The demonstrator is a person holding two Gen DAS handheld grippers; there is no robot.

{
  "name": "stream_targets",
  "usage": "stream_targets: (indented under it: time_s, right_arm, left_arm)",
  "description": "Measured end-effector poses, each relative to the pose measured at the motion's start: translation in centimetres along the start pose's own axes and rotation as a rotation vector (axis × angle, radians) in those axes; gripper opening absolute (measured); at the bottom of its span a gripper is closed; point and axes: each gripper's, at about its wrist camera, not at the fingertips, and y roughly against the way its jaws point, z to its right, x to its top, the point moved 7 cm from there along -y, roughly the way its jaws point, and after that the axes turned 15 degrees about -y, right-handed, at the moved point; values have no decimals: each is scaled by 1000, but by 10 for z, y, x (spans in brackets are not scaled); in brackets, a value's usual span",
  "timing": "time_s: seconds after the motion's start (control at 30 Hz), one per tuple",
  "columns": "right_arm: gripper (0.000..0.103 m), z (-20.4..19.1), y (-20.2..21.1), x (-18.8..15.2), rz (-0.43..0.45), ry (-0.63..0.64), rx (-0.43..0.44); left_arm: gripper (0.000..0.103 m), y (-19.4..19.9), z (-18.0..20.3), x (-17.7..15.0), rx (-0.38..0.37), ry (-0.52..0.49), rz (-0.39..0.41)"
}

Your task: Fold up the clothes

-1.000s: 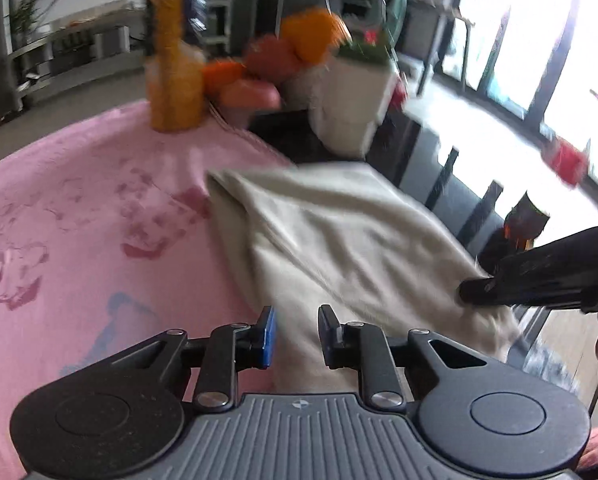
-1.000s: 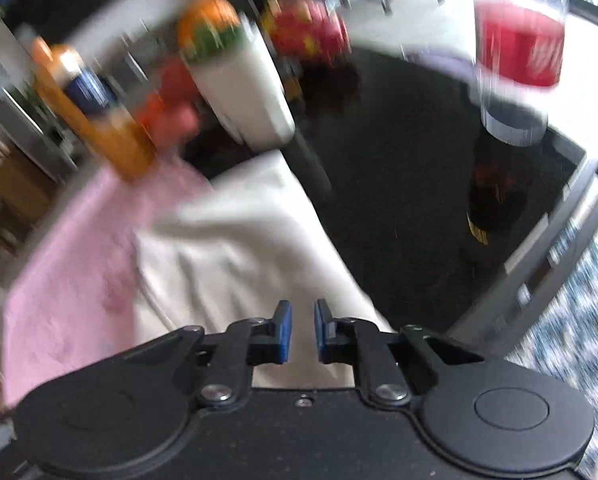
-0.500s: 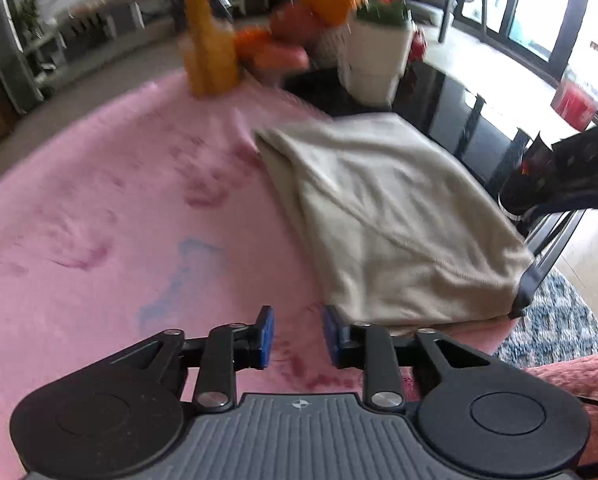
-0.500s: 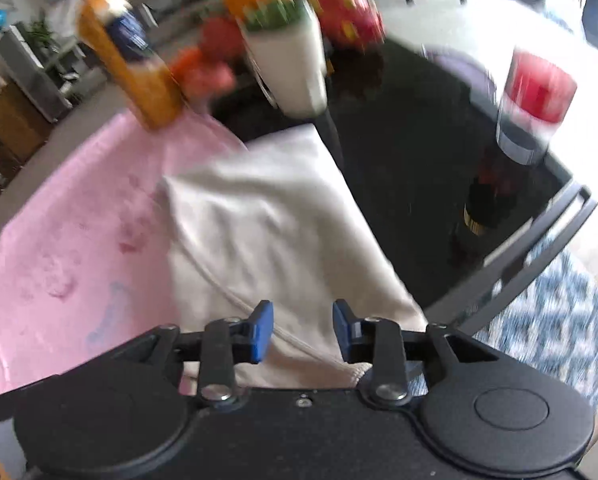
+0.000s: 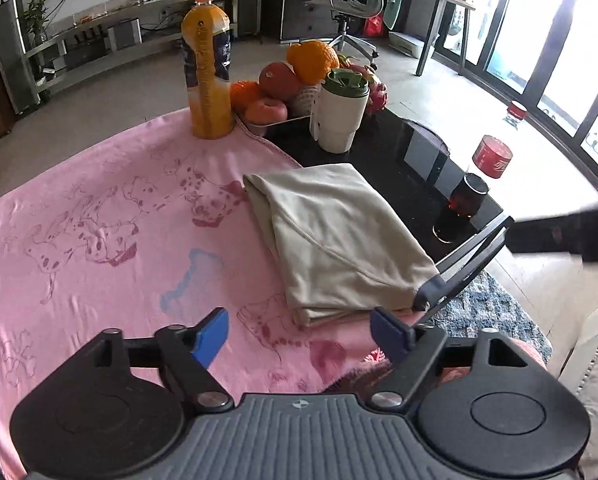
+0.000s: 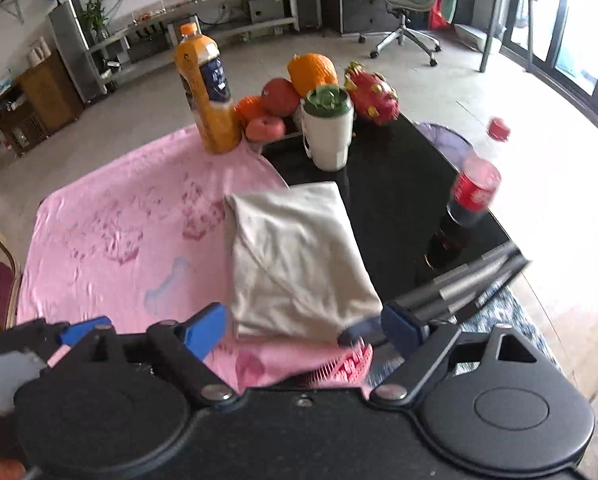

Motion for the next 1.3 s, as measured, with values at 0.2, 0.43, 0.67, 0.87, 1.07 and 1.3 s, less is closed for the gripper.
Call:
stream_targets:
  time_s: [0.2,0.43,0.67,0.87,1.07,1.3]
  right_arm:
    - [86,14,17,-28,2,15,-62]
    - [86,18,19,-47,-12,26,-73]
    - [86,21,21,-54,-9,12,-60]
    - [86,23,20,-57,-4,15,-73]
    - [86,25,19,-59,-2,12,-82]
    - [86,28,15,-58,-7,8,-85]
  left_arm:
    - [86,13,13,-7,-19,2,13]
    - [89,21,30,-15,-50,-19,7]
    - [89,25,32,-18,-38,-12,12]
    - [89,20,35,-21,-38,-14,-6]
    - [88,15,37,-22,-45,-9,-14]
    - [88,13,37,-21,-39,-10,9]
